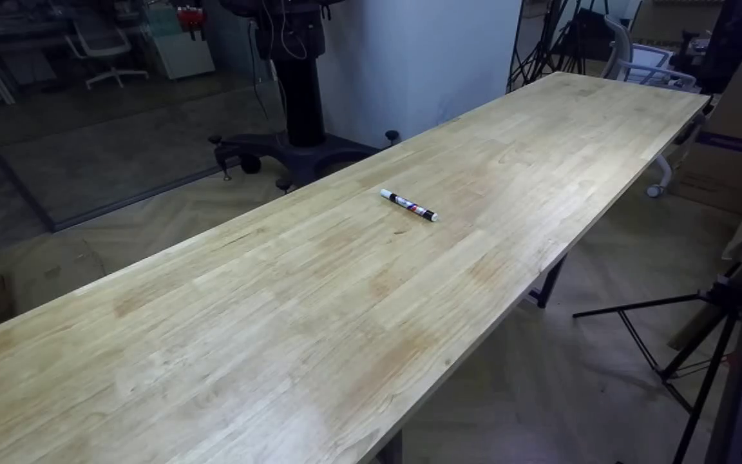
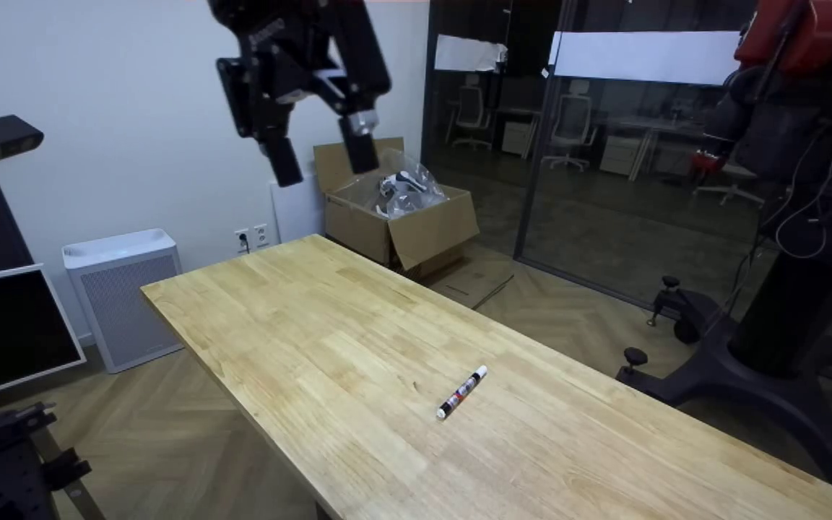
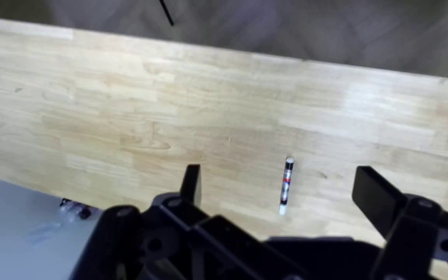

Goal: Move the marker to the left

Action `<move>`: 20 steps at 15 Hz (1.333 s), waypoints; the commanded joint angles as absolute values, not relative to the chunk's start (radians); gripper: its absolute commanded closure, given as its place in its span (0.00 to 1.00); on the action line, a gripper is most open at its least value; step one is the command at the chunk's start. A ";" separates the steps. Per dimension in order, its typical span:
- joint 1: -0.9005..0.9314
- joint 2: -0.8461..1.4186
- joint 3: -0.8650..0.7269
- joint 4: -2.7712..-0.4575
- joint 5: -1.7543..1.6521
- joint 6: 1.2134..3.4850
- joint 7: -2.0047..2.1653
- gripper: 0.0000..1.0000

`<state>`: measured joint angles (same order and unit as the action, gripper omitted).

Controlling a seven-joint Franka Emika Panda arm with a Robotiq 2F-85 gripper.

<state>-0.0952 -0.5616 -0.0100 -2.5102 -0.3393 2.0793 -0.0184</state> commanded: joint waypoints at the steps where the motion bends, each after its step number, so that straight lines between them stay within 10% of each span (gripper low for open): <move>1: -0.160 -0.434 -0.021 -2.471 -0.412 2.339 0.098 0.00; 20: -0.101 0.117 -0.074 -2.092 -0.004 2.341 -0.152 0.00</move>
